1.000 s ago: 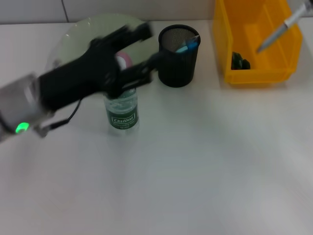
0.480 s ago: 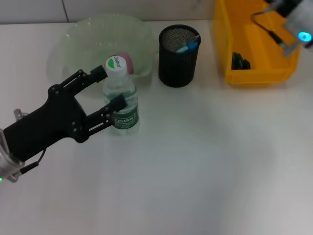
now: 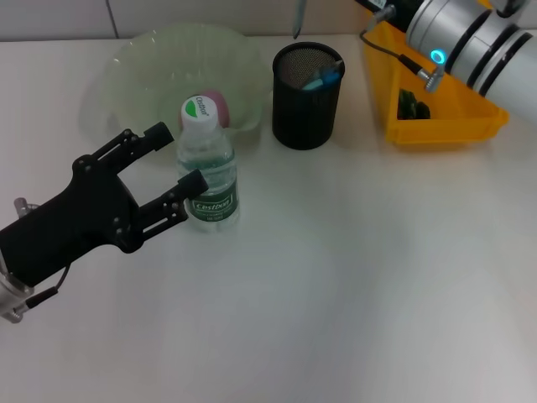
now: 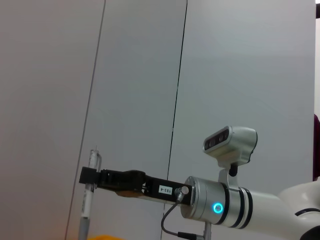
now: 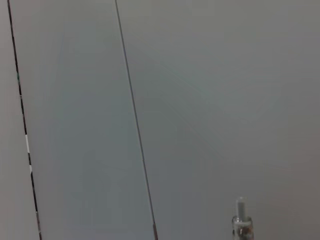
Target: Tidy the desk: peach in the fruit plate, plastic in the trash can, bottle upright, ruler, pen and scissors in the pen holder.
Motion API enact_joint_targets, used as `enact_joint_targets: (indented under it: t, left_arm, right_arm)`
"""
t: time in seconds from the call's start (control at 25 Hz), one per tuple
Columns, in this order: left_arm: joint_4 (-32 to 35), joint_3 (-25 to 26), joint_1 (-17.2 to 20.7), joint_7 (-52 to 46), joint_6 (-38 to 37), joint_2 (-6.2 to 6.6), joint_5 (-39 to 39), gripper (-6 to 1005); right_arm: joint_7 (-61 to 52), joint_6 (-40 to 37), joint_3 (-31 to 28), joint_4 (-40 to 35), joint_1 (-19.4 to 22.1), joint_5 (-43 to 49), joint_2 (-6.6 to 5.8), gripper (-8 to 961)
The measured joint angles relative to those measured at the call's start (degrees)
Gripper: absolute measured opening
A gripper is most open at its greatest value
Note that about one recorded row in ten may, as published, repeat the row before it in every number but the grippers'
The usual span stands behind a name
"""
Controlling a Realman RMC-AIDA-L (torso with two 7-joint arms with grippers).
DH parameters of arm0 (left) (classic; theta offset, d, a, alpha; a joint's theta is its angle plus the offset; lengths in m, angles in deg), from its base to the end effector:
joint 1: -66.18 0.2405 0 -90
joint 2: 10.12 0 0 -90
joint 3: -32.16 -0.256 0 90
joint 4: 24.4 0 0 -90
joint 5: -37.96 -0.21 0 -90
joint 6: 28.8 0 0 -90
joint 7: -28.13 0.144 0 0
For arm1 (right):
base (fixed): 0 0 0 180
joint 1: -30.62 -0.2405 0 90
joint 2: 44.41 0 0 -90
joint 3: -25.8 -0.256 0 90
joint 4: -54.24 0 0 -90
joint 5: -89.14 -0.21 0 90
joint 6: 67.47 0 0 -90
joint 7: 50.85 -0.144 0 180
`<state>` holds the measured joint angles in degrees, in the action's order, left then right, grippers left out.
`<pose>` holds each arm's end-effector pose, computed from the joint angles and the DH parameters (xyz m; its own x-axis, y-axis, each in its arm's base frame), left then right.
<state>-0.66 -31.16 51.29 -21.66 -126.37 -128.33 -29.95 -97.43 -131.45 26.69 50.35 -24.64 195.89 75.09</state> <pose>-0.2762 0.2514 -0.0072 0.5478 0.0179 0.8364 0.4287 -0.8646 -0.2622 0.1560 0.4419 -0.0389 0.5861 -0.0441 -0.8090 -0.5984 -0.6967 -0.3956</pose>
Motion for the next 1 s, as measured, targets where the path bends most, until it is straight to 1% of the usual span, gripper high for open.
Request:
enact_joint_targets:
  t: [0.44,0.6,0.68,0.72,0.76,0.8,0.84,0.88,0.92,0.96,1.0]
  left_arm:
    - [0.08,0.66,-0.27,-0.21,-0.01,0.26,0.04,773]
    - [0.11,0.66,-0.19,-0.33,-0.02,0.27,-0.01,773]
    - [0.11,0.66,-0.19,-0.33,-0.02,0.27,-0.01,773]
    - [0.12,0.67,0.0,-0.46,-0.06,0.43,0.02,773]
    - [0.12,0.71,0.39,-1.27,-0.39,1.07,0.06,773]
    - [0.17,0.72,0.72,-1.87,-0.53,1.57,0.02,773]
    - [0.17,0.72,0.72,-1.87,-0.53,1.57,0.02,773]
    - [0.17,0.72,0.72,-1.87,-0.53,1.57,0.02,773]
    - [0.24,0.73,1.04,-2.46,-0.73,2.11,-0.03,773]
    - [0.21,0.45,1.67,-3.7,-1.52,3.53,-0.36,773]
    - [0.21,0.36,2.14,-4.44,-2.3,4.38,-1.35,773]
  right_arm:
    - [-0.53,0.03,-0.01,0.26,1.39,0.15,0.03,218]
    - [-3.32,-2.46,-0.01,-0.09,2.32,0.18,-0.19,345]
    - [-7.45,-6.86,0.32,-1.86,3.65,0.25,-0.33,409]
    - [-10.59,-9.86,1.18,-3.57,4.54,0.3,-0.36,417]
    - [-16.96,-15.88,4.5,-7.95,6.66,0.36,-0.38,426]
    - [-20.15,-19.58,6.74,-10.6,8.05,0.36,-0.39,474]
    - [-24.66,-27.14,11.07,-15.68,11.31,0.21,-0.48,523]
    - [-24.66,-27.14,11.07,-15.68,11.31,0.21,-0.48,572]
    - [-26.38,-34.56,14.84,-20.14,14.49,0.06,-0.6,620]
    - [-26.38,-34.56,14.84,-20.14,14.49,0.06,-0.6,646]
    - [-26.94,-38.28,16.72,-22.27,16.1,0.02,-0.71,671]
